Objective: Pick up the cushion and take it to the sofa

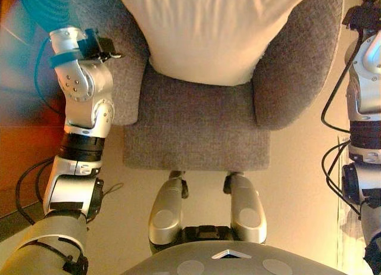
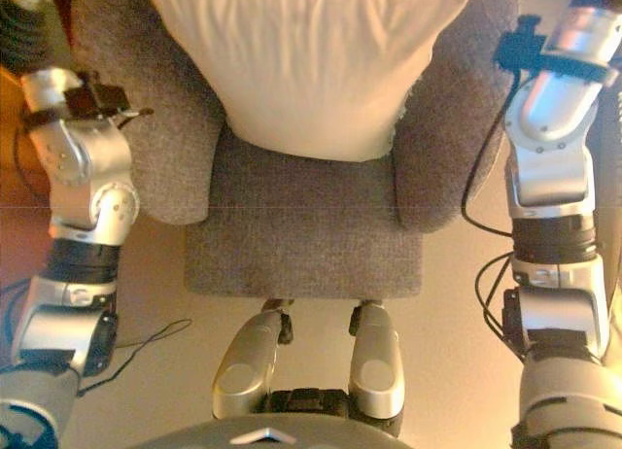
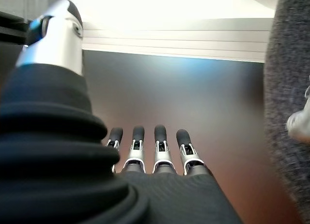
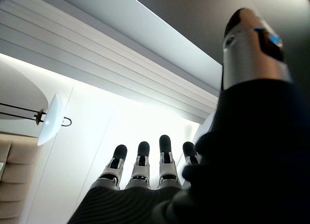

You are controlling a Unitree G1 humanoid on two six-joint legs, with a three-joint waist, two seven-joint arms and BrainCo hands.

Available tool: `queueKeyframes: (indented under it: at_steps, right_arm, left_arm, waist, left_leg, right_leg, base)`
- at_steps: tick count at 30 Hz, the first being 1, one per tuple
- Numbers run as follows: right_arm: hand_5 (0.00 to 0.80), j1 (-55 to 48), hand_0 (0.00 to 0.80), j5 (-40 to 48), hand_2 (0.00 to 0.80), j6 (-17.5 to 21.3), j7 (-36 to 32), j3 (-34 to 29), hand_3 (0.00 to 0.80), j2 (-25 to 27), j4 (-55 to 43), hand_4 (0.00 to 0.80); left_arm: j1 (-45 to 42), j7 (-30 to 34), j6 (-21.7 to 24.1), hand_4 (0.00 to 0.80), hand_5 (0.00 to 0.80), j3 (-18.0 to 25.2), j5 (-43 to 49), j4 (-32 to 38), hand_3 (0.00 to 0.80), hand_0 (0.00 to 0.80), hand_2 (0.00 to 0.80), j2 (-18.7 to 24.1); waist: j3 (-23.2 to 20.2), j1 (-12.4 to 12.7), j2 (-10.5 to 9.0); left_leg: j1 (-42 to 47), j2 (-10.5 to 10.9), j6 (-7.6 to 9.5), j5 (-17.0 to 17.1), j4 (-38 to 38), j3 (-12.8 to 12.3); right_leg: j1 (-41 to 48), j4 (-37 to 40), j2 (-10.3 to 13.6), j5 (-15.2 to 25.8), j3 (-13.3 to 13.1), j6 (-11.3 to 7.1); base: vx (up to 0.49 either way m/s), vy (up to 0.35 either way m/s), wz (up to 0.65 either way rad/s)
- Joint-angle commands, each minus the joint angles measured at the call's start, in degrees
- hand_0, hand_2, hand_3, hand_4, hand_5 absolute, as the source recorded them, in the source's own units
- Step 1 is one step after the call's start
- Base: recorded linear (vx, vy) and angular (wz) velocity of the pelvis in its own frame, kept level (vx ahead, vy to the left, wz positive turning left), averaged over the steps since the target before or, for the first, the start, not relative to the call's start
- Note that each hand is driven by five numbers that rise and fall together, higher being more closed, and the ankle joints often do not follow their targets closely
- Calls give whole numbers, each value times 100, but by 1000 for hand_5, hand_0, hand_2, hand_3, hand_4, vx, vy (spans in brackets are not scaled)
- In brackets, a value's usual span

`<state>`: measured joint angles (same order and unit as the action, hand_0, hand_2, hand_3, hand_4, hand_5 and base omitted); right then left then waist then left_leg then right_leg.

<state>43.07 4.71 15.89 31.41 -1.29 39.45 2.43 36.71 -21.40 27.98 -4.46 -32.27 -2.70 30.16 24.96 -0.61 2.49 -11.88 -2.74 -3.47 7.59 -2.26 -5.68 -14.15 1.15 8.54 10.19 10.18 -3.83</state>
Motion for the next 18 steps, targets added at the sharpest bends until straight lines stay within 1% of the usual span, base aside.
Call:
queueKeyframes:
  at_steps: [1,10,14,15,16,17,18]
  right_arm:
    - [0,-647,0,61,0,307,-155,-128,0,-29,-205,0]
    - [0,-1116,0,66,0,275,-258,-274,0,-104,-295,0]
    - [0,-1492,0,-208,0,220,-225,-425,0,-251,-382,0]
    - [0,-1753,0,-381,0,129,-135,-514,0,-323,-404,0]
    - [0,-2072,0,-353,0,56,-87,-646,0,-319,-443,0]
    - [0,-2591,0,-196,0,157,-139,-898,0,-379,-493,0]
    - [0,-3043,0,-162,0,133,-219,-1082,0,-516,-492,0]
  left_arm:
    - [-587,208,41,0,0,-38,63,90,0,0,0,28]
    - [-1011,269,-76,0,0,148,-63,200,0,0,0,1]
    - [-1403,207,91,0,0,304,-55,217,0,0,0,-96]
    - [-1644,152,59,0,0,374,261,179,0,0,0,-178]
    - [-1881,56,61,0,0,444,398,194,0,0,0,-188]
    - [-2250,115,22,0,0,602,348,237,0,0,0,-254]
    - [-2608,214,-175,0,0,744,181,223,0,0,0,-354]
  waist:
    - [-1273,114,-187]
    - [-1424,159,-197]
    - [-1504,186,-222]
    - [-1537,192,-232]
    - [-1566,191,-241]
    - [-1608,190,-248]
    - [-1638,194,-245]
  left_leg:
    - [172,192,29,-896,293,63]
    - [501,175,25,-908,107,90]
    - [626,140,15,-904,47,73]
    - [669,127,12,-898,32,65]
    - [710,117,16,-892,22,59]
    - [757,106,21,-888,14,56]
    - [839,88,20,-918,10,54]
  right_leg:
    - [112,-343,325,-757,149,-540]
    - [504,-114,286,-753,229,-549]
    - [677,-26,263,-753,260,-553]
    - [731,-13,255,-751,270,-555]
    - [784,1,243,-754,267,-547]
    - [844,14,227,-761,267,-535]
    - [927,7,210,-805,267,-532]
  base:
    - [91,-4,5]
    - [42,0,6]
    - [8,-3,0]
    - [0,0,0]
    - [41,-2,3]
    - [52,2,4]
    - [41,7,3]
